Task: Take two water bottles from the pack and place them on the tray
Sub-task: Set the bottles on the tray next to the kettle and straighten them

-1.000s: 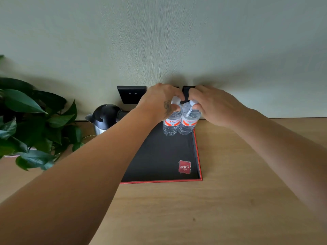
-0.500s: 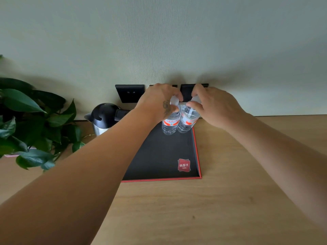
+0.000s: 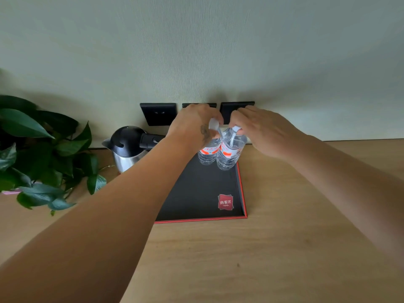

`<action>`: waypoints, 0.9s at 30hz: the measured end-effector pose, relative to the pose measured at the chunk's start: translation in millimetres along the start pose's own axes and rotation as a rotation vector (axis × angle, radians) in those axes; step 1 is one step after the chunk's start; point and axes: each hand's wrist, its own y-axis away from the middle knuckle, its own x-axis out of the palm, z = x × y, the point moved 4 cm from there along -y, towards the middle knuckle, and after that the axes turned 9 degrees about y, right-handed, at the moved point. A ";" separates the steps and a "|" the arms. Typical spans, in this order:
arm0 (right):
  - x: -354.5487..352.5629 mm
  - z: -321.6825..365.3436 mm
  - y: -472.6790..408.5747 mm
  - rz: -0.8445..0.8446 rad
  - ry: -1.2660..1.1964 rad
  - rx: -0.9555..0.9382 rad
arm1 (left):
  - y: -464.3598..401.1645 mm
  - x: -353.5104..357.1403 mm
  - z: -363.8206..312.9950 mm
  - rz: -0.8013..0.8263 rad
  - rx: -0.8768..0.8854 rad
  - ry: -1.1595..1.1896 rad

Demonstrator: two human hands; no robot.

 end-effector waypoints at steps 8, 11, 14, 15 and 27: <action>0.2 2.5 4.3 0.042 -0.110 -0.027 | 2.9 -2.6 3.4 -0.016 -0.030 0.075; -0.8 -2.3 3.6 0.001 -0.185 0.086 | 2.5 -1.7 -0.5 -0.002 -0.031 0.058; 0.9 -6.4 1.8 0.001 -0.164 0.187 | 2.3 -3.3 0.0 -0.003 -0.043 0.079; 2.3 -7.0 1.1 0.016 -0.145 0.218 | 3.0 -3.3 0.4 -0.007 -0.041 0.084; 10.0 -8.8 -2.8 0.004 -0.105 0.318 | 5.8 10.4 8.2 -0.096 0.043 0.169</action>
